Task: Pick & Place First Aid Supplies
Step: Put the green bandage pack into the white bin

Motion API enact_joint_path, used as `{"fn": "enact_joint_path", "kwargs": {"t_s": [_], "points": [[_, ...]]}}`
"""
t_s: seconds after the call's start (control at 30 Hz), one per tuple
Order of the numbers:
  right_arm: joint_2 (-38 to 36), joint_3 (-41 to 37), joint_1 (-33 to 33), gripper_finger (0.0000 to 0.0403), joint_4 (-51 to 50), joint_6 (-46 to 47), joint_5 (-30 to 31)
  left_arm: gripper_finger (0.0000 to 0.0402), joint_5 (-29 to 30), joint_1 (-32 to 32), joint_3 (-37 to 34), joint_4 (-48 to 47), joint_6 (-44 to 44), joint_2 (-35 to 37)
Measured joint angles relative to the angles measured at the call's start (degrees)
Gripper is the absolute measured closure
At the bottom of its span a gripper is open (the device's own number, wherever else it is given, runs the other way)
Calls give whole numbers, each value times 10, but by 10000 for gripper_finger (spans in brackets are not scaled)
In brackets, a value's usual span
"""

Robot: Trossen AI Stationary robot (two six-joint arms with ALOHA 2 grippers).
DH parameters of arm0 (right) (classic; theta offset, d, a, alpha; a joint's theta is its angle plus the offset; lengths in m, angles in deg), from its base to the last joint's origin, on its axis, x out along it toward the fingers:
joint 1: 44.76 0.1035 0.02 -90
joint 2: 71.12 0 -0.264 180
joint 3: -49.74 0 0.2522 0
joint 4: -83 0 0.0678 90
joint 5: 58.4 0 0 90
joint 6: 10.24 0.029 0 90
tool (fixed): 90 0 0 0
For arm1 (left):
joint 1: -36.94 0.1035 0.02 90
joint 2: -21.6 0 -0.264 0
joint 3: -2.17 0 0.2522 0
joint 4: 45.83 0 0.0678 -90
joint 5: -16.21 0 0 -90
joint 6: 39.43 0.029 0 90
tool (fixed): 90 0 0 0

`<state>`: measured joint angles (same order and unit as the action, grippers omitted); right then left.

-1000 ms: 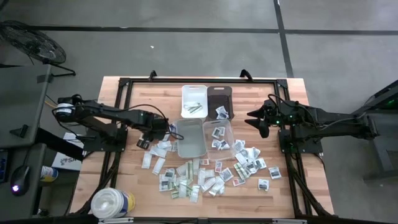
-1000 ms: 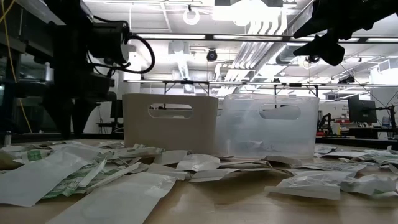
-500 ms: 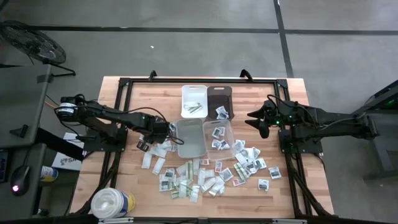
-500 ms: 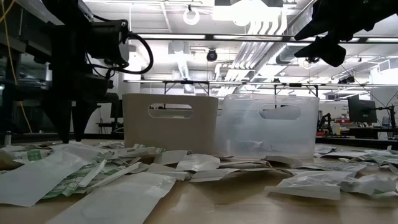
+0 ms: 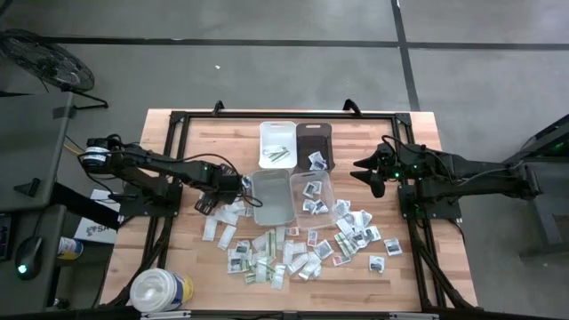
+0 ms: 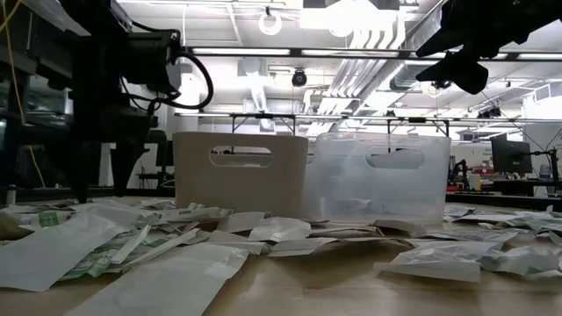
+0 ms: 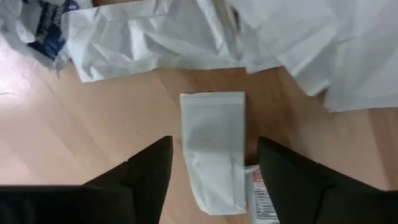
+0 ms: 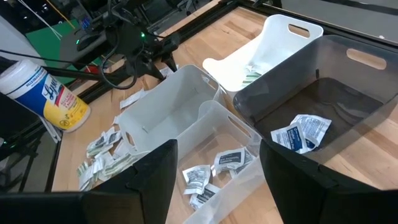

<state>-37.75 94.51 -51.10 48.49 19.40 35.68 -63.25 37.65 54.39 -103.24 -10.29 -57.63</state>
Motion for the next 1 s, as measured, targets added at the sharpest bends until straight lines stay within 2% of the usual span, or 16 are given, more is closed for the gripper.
{"fn": "enact_joint_path", "kwargs": {"t_s": [0.2,0.3,0.83,1.0], "points": [[0,0,0,181,0,0,0,170,3,0,2,21,0,-37],[0,0,0,181,0,2,0,185,2,0,3,18,-11,-64],[0,0,0,181,0,1,-2,388,-22,0,11,-17,-87,-86],[0,0,0,181,0,1,-2,396,-22,0,51,-44,-83,-89]]}}
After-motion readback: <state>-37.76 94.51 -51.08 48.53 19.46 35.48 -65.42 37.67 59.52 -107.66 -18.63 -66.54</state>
